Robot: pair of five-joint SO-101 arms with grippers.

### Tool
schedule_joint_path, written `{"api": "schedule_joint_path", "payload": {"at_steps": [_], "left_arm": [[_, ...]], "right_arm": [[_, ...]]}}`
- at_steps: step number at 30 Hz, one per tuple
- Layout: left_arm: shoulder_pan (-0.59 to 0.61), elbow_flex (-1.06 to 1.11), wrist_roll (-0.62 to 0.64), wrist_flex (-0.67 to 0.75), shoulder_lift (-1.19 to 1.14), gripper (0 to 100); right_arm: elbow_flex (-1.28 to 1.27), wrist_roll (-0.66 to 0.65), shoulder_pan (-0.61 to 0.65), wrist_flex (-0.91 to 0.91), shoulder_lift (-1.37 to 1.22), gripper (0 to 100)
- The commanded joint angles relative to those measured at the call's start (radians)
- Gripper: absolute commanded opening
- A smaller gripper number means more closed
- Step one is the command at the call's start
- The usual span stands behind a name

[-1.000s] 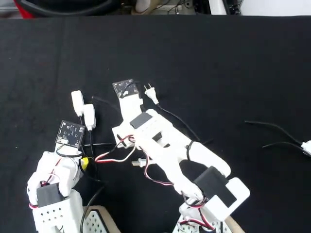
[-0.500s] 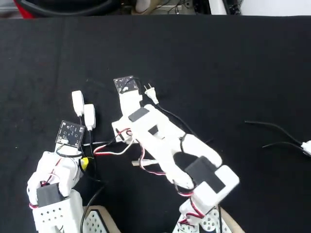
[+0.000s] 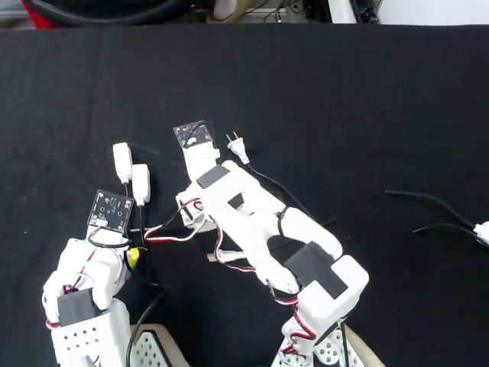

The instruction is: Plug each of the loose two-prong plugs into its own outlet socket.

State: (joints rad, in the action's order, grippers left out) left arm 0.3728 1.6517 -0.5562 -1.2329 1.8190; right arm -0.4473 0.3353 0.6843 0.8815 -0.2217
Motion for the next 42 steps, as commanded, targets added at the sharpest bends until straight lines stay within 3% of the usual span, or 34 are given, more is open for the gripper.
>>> {"api": "schedule_joint_path", "payload": {"at_steps": [1,14,23,34,42], "left_arm": [[-0.013,-0.007,-0.008,-0.005,0.005,27],[-0.013,-0.007,-0.008,-0.005,0.005,27],[-0.013,-0.005,-0.008,-0.005,0.005,27],[-0.013,-0.004,-0.048,-0.006,0.005,27],[-0.013,-0.002,-0.048,-0.006,0.005,27]], "right_arm": [[0.001,-0.031,-0.006,0.031,0.007,1.4],[0.059,-0.038,-0.068,0.146,0.077,1.2],[0.039,-0.114,-0.245,0.262,0.306,1.2],[0.035,-0.379,-0.733,0.44,0.588,1.2],[0.038,-0.597,-1.1,0.419,0.745,1.2]]}}
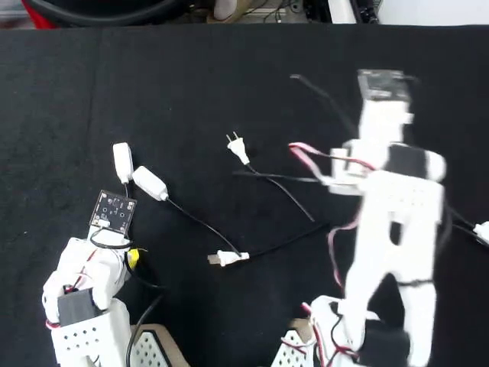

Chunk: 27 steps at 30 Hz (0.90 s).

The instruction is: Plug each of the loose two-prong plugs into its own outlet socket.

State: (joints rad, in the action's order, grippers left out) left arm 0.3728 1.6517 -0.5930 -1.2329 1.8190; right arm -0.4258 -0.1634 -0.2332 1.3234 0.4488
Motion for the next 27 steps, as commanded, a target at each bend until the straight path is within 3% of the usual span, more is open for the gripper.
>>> {"api": "schedule_joint_path", "payload": {"at_steps": [1,8,18,27], "left_arm": [[-0.013,-0.002,-0.011,-0.006,0.005,27],[-0.013,-0.002,-0.011,-0.008,0.005,27],[-0.013,-0.002,-0.011,-0.008,0.005,27],[-0.013,-0.002,-0.011,-0.006,0.005,27]], "right_arm": [[0.016,-0.123,-0.235,-0.04,0.077,1.2],[-0.005,-0.18,-0.494,-0.292,0.031,1.2],[0.041,-0.181,-0.626,-0.683,-0.344,1.2],[0.351,-0.181,-0.717,-0.709,-0.722,2.1]]}}
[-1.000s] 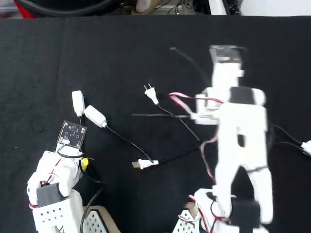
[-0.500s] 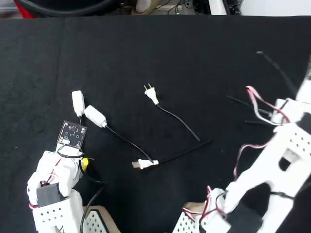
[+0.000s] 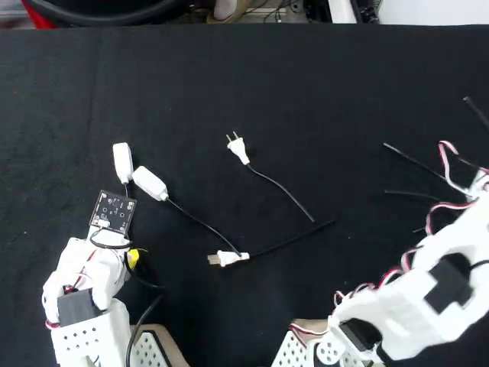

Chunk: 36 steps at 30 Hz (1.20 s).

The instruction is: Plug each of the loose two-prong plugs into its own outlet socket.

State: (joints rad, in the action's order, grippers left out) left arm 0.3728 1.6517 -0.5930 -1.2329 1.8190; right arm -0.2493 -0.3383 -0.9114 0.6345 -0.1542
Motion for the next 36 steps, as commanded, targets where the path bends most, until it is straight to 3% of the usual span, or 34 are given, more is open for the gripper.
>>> {"api": "schedule_joint_path", "payload": {"at_steps": [1,7,12,16,21,25,30,36], "left_arm": [[-0.013,-0.002,-0.011,-0.006,0.005,27],[-0.013,-0.002,-0.011,-0.006,0.005,27],[-0.013,-0.002,-0.011,-0.006,0.005,27],[-0.015,-0.002,-0.011,-0.006,0.005,27],[-0.015,-0.002,-0.011,-0.006,0.005,27],[-0.015,-0.002,-0.011,-0.006,0.005,27],[-0.015,-0.002,-0.011,-0.006,0.005,27],[-0.015,-0.002,-0.011,-0.009,0.005,27]], "right_arm": [[0.205,-0.005,-0.043,-0.017,-0.153,2.1],[0.314,0.003,-0.031,-0.017,-0.291,4.4],[0.297,0.003,-0.015,-0.012,-0.283,24.3],[0.3,0.003,0.026,0.118,-0.216,36.9],[0.332,0.015,0.1,0.336,-0.045,38.6],[0.372,0.1,0.169,0.457,0.097,38.6],[0.429,0.169,0.324,0.66,0.286,38.5],[0.355,0.253,0.684,0.833,0.371,38.2]]}}
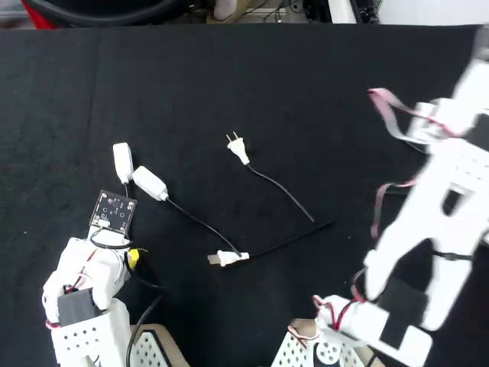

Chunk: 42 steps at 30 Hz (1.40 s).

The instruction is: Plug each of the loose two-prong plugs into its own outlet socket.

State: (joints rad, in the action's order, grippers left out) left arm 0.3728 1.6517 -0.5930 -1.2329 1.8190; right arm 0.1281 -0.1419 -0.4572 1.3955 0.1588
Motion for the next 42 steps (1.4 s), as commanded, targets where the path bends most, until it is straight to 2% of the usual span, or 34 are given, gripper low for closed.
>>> {"api": "schedule_joint_path", "payload": {"at_steps": [1,7,12,17,22,25,27,32,38,42], "left_arm": [[-0.015,-0.002,-0.011,-0.011,0.005,27],[-0.015,-0.002,-0.012,-0.012,0.005,27],[-0.013,-0.002,-0.012,-0.012,0.005,27],[-0.013,-0.002,-0.012,-0.012,0.005,27],[-0.013,-0.002,-0.012,-0.012,0.005,27],[-0.013,-0.002,-0.012,-0.012,0.005,27],[-0.013,-0.002,-0.012,-0.012,0.005,27],[-0.013,-0.001,-0.012,-0.011,0.005,27],[-0.013,-0.001,-0.012,-0.011,0.005,27],[-0.013,-0.001,-0.012,-0.011,0.005,27]], "right_arm": [[-0.056,0.086,0.288,0.064,0.05,36.9],[-0.254,0.287,0.568,-0.189,-0.047,20.7],[-0.328,0.273,0.749,-0.422,-0.166,11.0],[-0.329,0.135,0.781,-0.588,-0.351,4.1],[-0.323,0.055,0.799,-0.609,-0.456,3.9],[-0.312,0.051,0.796,-0.631,-0.463,3.9],[-0.311,0.048,0.795,-0.591,-0.453,3.9],[-0.292,-0.018,0.799,-0.238,-0.3,3.9],[-0.298,0.184,0.804,0.055,-0.125,3.7],[-0.369,0.207,0.882,0.216,-0.116,3.7]]}}
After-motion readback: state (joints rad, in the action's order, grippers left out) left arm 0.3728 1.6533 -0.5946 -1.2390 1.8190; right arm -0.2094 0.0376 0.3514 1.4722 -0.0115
